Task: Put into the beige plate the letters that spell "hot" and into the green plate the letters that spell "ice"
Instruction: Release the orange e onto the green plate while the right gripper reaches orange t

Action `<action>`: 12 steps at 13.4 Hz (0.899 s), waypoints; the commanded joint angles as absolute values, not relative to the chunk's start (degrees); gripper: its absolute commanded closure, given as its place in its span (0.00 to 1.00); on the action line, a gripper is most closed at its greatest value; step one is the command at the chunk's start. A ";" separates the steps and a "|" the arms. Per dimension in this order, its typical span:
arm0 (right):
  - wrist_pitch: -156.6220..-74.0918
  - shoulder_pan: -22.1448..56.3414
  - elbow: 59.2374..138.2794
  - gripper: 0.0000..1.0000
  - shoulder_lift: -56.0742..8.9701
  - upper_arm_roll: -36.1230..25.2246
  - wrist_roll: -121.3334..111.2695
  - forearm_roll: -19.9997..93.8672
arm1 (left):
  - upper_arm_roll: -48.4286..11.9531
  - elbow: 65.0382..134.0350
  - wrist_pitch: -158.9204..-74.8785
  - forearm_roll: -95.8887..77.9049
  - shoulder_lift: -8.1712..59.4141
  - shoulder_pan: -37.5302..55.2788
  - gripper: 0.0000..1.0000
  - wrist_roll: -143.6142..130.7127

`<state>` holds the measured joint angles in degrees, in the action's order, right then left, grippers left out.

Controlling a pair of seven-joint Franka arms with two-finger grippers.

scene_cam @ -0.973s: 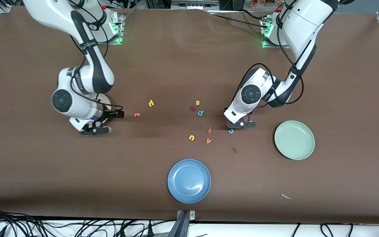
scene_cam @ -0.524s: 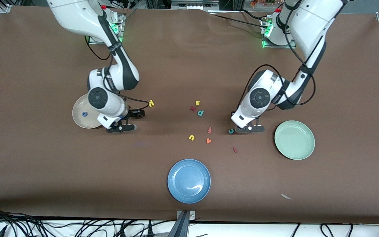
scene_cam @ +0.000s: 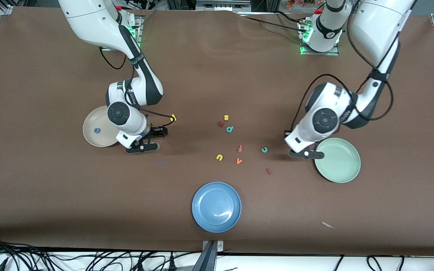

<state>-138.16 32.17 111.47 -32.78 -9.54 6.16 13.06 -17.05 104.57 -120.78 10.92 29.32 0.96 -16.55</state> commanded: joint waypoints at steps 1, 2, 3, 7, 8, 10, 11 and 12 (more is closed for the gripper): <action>-139.39 32.61 113.46 0.07 -32.61 -9.49 6.24 12.57 | -17.14 104.33 -118.74 12.74 28.04 -3.06 0.85 -7.85; -139.39 32.61 113.64 0.14 -32.61 -9.49 6.24 12.66 | -16.96 104.33 -118.74 12.83 28.12 -4.29 0.85 -4.78; -139.39 32.69 113.64 0.19 -32.61 -9.49 6.24 12.66 | -16.79 104.33 -118.91 13.01 28.21 -5.70 0.85 -2.14; -139.39 33.83 113.73 0.23 -32.70 -9.49 7.72 13.01 | -16.79 103.01 -119.62 17.31 29.87 -10.10 0.85 0.88; -139.39 34.19 113.64 0.23 -32.70 -9.49 8.87 12.92 | -16.79 102.14 -119.79 17.92 30.75 -10.89 0.85 0.88; -139.48 34.63 113.64 0.23 -32.96 -9.49 9.05 12.92 | -16.79 100.82 -119.79 18.02 32.51 -11.69 0.84 0.88; -139.48 34.63 113.64 0.27 -33.05 -9.49 9.05 12.92 | -16.79 100.38 -119.88 18.02 33.04 -12.04 0.83 0.88; -139.48 34.63 113.64 0.32 -33.05 -9.49 9.05 12.92 | -16.70 100.02 -119.88 18.02 33.48 -12.30 0.81 0.88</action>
